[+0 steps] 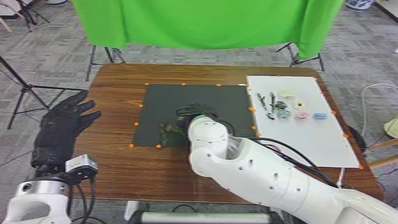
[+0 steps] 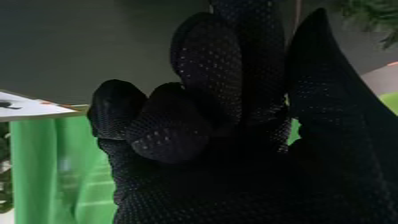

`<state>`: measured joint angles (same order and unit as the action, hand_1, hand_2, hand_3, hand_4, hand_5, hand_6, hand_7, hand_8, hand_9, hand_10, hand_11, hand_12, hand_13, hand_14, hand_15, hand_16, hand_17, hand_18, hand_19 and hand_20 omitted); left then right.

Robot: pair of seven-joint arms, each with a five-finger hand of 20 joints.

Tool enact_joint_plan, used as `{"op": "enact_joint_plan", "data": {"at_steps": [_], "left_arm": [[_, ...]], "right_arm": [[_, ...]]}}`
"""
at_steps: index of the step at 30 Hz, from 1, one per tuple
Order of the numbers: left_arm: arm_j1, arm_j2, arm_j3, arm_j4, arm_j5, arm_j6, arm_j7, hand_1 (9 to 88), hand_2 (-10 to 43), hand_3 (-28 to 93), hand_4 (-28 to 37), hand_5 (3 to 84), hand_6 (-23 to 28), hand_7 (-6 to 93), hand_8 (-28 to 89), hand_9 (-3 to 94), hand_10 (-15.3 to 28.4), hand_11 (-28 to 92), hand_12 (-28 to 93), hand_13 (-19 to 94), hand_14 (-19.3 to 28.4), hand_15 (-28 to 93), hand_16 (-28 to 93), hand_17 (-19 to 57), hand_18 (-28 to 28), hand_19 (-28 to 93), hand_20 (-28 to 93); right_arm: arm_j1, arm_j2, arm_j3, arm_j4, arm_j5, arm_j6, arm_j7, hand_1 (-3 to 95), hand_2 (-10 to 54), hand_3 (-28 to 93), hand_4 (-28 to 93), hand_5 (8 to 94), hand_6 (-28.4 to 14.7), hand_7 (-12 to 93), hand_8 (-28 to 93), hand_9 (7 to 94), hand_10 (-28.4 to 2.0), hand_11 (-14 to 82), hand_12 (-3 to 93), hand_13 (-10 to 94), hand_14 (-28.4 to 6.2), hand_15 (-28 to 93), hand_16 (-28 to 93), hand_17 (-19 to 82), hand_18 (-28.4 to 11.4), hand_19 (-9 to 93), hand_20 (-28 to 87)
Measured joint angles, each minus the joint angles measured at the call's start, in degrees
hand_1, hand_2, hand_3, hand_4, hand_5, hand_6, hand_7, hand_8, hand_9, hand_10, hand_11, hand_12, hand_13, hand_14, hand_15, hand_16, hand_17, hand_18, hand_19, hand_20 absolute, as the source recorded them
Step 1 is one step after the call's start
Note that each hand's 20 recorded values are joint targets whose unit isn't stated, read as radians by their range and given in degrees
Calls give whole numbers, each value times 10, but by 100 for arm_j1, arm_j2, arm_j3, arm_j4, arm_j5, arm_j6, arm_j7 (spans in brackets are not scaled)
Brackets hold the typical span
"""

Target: Arrange flowers

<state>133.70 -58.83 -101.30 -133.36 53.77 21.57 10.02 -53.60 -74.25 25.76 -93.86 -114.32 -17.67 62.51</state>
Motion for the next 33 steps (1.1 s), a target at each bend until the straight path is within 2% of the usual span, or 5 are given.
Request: {"op": "enact_joint_plan", "data": {"at_steps": [7, 16, 21, 27, 33], "left_arm": [[56, 0, -29, -6, 0, 5, 0, 253, 49, 837, -234, 353, 71, 211, -143, 322, 158, 306, 56, 262, 235, 519, -136, -94, 229, 588, -56], [120, -2, -59, -23, 1, 12, -2, 255, 47, 841, -232, 354, 70, 214, -146, 323, 157, 309, 53, 265, 232, 520, -137, -94, 229, 588, -59], [263, -2, -94, -58, -22, 86, 89, 256, 47, 842, -237, 354, 70, 215, -148, 322, 160, 300, 53, 265, 232, 507, -133, -95, 229, 585, -58], [485, -1, -97, -78, -108, 233, 398, 254, 51, 841, -240, 353, 77, 206, -144, 319, 166, 283, 61, 257, 241, 486, -117, -98, 229, 579, -51], [544, 2, -72, -85, -149, 301, 460, 251, 57, 833, -234, 356, 83, 183, -129, 318, 174, 266, 74, 253, 245, 477, -103, -100, 230, 575, -39]], "right_arm": [[-183, -72, 350, -91, -20, -602, 88, 175, -3, 826, -254, 931, -53, 182, -127, 928, -166, 437, 223, 844, -121, 787, 203, 483, -284, 932, 514], [-239, -89, 363, -293, -181, -597, 71, 137, 18, 821, -258, 926, -59, 173, -120, 925, -169, 430, 222, 842, -120, 785, 198, 481, -284, 932, 502], [-240, -53, 389, -518, -192, -579, -45, 125, 41, 814, -257, 921, -56, 171, -120, 924, -170, 424, 221, 841, -119, 783, 195, 482, -284, 932, 494], [-519, 122, 1052, -1148, -66, -327, -589, 131, 65, 780, -237, 801, -85, 140, -106, 805, -205, 446, 212, 775, -134, 768, 183, 433, -284, 932, 350], [-835, 417, 2142, -1400, 1120, 98, -391, 142, 52, 784, -227, 651, -106, 146, -115, 681, -244, 435, 175, 679, -172, 755, 132, 379, -284, 912, 117]]}}
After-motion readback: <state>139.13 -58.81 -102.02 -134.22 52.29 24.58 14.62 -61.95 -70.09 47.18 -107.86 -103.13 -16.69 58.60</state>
